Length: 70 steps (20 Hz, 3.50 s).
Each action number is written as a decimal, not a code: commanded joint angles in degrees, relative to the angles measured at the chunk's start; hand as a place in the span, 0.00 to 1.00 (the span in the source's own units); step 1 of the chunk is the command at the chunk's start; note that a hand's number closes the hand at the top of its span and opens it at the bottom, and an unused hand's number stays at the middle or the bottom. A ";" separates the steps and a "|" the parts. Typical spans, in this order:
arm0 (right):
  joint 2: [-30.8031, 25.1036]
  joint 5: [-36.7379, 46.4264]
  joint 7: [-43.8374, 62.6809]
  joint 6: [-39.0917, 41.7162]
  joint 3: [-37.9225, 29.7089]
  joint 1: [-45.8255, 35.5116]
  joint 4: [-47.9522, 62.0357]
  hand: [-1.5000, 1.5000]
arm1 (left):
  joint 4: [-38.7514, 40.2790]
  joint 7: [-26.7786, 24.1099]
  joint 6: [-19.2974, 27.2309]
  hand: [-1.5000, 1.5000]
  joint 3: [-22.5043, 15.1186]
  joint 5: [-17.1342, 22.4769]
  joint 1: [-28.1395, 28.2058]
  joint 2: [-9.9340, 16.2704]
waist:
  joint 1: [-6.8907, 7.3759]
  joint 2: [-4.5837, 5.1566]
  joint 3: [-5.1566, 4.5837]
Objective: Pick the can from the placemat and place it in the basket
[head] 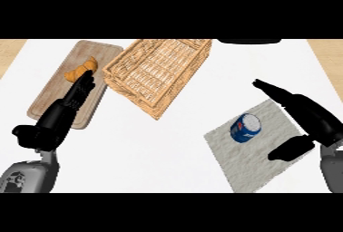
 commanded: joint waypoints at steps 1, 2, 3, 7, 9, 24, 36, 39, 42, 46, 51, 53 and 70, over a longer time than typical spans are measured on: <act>3.12 1.87 1.05 1.36 0.45 -1.20 -0.09 0.00 | -3.50 0.75 -1.99 0.50 0.93 0.03 2.45 -0.28 | 0.11 -0.03 -0.01; 1.41 1.09 -0.76 3.12 -1.89 -0.28 -0.25 0.00 | 2.70 -0.81 -2.42 0.50 2.81 0.00 -1.42 -0.22 | -0.08 0.00 -0.01; 1.24 1.75 -1.76 3.45 -1.74 1.37 -1.51 0.00 | -2.58 1.13 -1.54 0.50 1.03 -1.37 1.99 -1.15 | -0.01 -0.03 0.00; 1.85 5.60 0.34 3.53 -0.23 0.75 -1.18 0.00 | 0.49 -3.53 -0.25 0.50 0.57 -3.49 2.91 -3.14 | 0.03 0.00 -0.01; 3.39 7.59 0.46 2.71 0.35 0.20 0.29 0.00 | 1.58 -1.63 -2.88 0.50 3.02 -1.26 0.46 -1.58 | 0.00 0.01 -0.01; 7.36 18.74 -5.42 -3.91 2.79 -1.51 12.44 0.00 | 7.68 -2.82 -3.80 0.50 5.14 -3.26 -5.52 -2.52 | -0.06 0.10 0.00; 10.39 22.00 -7.05 -3.80 2.62 -2.51 20.31 0.00 | 0.20 -0.42 -6.23 0.50 6.91 -1.60 -0.49 -2.15 | 0.09 0.01 0.00; 11.64 23.37 -6.01 -2.14 4.72 -2.16 19.26 0.00 | -2.53 3.59 -4.41 0.50 4.47 -3.19 -0.56 -4.41 | 0.05 -0.01 0.00; 8.56 24.24 -8.90 0.32 5.33 -3.89 21.36 1.00 | -2.92 -0.14 -5.07 0.50 4.64 -3.55 3.04 -4.14 | 0.29 0.00 0.00; 7.59 24.96 -13.12 -3.10 4.64 0.28 19.58 1.00 | 0.82 -1.80 -3.98 0.50 4.44 -4.79 0.13 -5.35 | -0.04 0.01 0.00; 6.13 29.89 -17.11 -7.33 7.92 -1.04 21.00 1.00 | -2.17 1.67 -6.34 0.50 5.51 -2.77 0.54 -3.71 | 0.24 0.01 0.01; 10.84 33.12 -15.46 -13.30 9.61 -3.19 25.54 1.00 | -3.25 1.94 -3.63 0.50 3.54 -5.04 1.22 -6.15 | 0.45 0.06 0.02; 24.62 25.15 46.06 -34.05 20.13 -23.55 20.67 1.00 | 0.39 0.12 -8.14 0.50 -1.98 -5.20 -4.40 -7.26 | 12.48 1.54 0.17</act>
